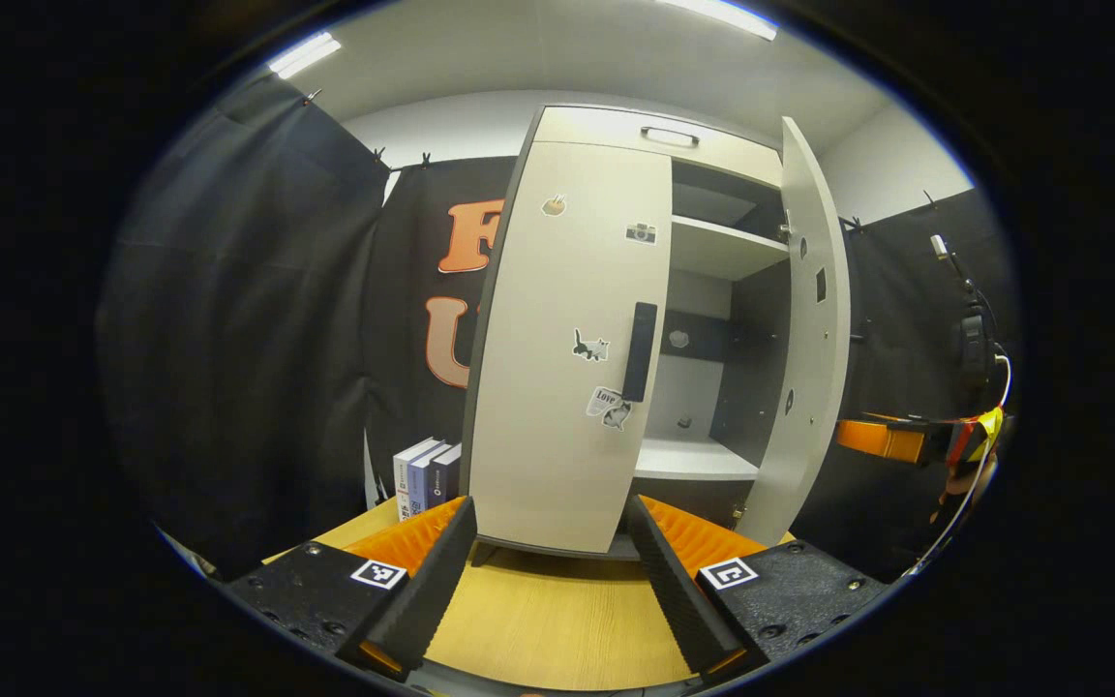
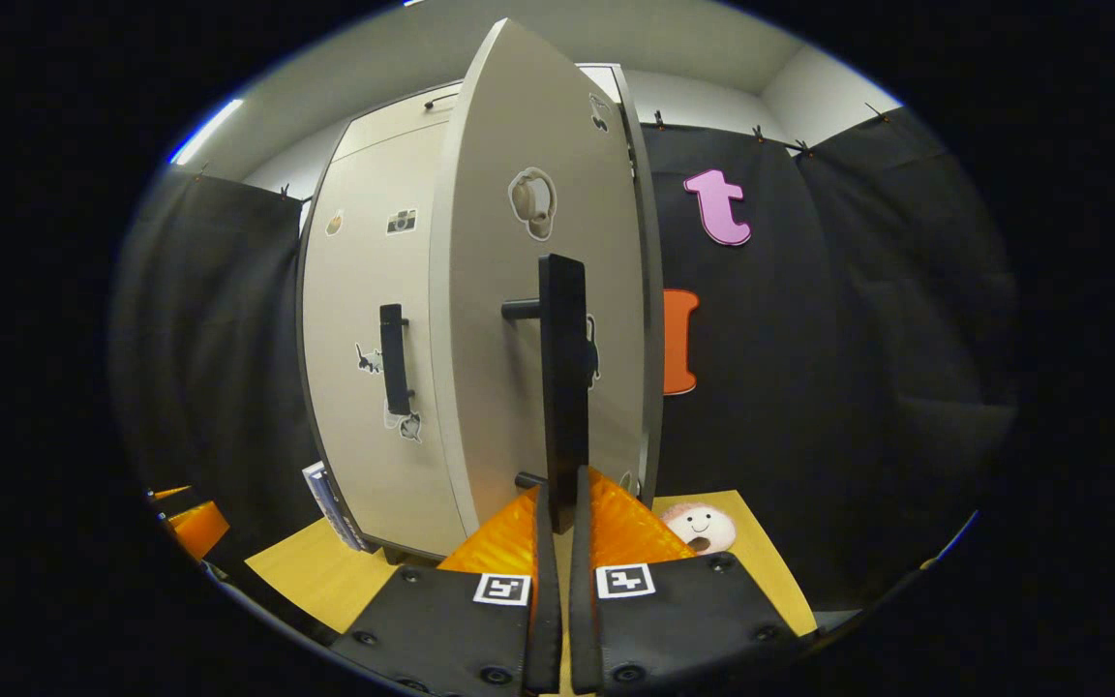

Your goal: Open the right door of the double-door shoe cabinet with the right hand, and open the left door with the left hand.

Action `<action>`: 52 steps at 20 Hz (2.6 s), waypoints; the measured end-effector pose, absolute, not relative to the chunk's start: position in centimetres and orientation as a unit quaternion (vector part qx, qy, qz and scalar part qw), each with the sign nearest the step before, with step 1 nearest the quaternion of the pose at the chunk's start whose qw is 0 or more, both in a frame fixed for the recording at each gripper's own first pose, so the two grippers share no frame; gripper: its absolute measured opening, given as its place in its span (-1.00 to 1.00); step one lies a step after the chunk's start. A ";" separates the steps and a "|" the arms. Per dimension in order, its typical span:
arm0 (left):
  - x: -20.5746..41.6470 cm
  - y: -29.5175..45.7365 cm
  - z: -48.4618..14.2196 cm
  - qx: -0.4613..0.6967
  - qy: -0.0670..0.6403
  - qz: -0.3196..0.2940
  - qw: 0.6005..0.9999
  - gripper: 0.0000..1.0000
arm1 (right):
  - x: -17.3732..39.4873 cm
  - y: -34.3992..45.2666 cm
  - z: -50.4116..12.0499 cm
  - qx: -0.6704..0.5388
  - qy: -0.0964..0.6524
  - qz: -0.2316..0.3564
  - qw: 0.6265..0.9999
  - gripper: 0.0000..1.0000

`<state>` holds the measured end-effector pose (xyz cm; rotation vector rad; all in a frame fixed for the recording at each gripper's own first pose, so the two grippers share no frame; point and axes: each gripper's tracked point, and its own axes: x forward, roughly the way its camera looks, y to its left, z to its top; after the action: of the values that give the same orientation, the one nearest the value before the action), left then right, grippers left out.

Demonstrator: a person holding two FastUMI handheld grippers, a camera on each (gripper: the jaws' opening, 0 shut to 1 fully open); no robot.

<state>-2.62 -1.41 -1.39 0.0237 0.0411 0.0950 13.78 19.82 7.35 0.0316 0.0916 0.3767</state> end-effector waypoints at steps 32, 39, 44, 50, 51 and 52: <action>7.4 -10.9 -0.3 0.037 0.010 0.039 0.999 0.89 | 14.7 14.1 7.2 0.017 0.051 0.147 0.988 -0.81; 13.7 -10.8 -0.2 0.039 0.006 0.043 0.998 0.89 | 15.1 12.4 7.7 0.031 0.038 0.128 0.991 -0.38; 18.1 -10.4 -0.2 0.030 0.009 0.044 0.999 0.89 | 15.5 11.2 7.8 0.038 0.036 0.107 0.993 0.65; 23.0 -8.6 0.0 0.028 0.016 0.057 0.998 0.90 | 15.7 10.6 7.5 0.038 0.041 0.092 0.994 0.79; 23.7 -8.5 0.0 0.029 0.018 0.056 0.998 0.90 | 15.8 10.6 7.5 0.039 0.043 0.093 0.994 0.79; 24.3 -8.4 0.1 0.033 0.017 0.057 0.998 0.89 | 15.8 10.6 7.5 0.039 0.043 0.093 0.994 0.79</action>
<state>24.31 -8.37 0.13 0.0663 0.0339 0.1145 15.84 10.62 7.53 0.0791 0.0855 0.1863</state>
